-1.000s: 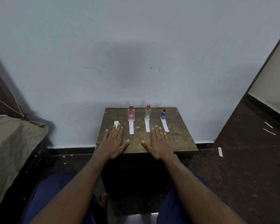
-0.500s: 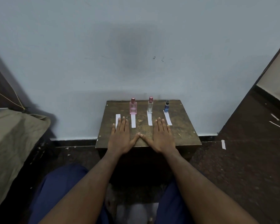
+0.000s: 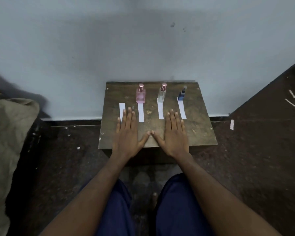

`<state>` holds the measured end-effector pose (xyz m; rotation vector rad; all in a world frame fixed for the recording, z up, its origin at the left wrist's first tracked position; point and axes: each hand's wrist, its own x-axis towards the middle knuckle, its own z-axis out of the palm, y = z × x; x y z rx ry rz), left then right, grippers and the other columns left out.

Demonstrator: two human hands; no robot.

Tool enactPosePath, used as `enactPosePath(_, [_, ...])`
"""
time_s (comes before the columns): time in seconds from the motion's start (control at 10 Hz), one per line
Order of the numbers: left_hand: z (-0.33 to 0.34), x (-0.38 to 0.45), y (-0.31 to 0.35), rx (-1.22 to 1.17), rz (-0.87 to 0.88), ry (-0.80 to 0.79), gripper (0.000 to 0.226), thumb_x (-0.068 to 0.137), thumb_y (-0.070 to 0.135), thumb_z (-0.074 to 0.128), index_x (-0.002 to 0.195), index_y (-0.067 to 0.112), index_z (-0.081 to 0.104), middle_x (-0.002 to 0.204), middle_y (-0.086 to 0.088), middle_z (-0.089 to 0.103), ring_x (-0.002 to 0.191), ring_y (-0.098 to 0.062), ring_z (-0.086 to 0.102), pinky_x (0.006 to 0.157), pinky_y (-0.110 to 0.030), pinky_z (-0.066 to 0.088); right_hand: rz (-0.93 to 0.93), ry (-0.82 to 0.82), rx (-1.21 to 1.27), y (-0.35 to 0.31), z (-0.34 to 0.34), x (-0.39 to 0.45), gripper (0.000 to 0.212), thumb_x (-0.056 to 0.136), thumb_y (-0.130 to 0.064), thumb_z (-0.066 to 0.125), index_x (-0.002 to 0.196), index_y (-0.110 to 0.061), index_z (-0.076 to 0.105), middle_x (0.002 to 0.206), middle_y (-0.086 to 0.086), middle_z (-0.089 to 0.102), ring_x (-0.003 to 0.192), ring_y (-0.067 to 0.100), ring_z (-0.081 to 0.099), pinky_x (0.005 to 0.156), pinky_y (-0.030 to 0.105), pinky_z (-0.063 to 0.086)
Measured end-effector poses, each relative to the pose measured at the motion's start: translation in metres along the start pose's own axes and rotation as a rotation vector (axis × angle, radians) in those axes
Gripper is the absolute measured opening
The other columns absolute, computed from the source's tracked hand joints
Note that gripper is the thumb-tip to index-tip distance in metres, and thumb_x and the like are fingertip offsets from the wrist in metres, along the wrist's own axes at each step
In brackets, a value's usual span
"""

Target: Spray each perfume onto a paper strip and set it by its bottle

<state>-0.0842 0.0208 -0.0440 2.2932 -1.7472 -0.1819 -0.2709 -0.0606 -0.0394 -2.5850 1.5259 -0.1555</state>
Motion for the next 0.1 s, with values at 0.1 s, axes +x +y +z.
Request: enactPosePath(0.1, [-0.0137, -0.0016, 0.0001, -0.023, -0.022, -0.049, 0.103, 0.101, 0.076, 0.032, 0.167, 0.008, -0.008, 0.175, -0.010, -0.020, 0.162, -0.025, -0.020, 0.131, -0.053, 0.000, 0.009, -0.107, 0.051, -0.0009, -0.0149, -0.0043, 0.104, 0.100, -0.081, 0.023, 0.168, -0.007, -0.001, 0.177, 0.011, -0.011, 0.163, 0.025, -0.014, 0.133, 0.047, 0.000])
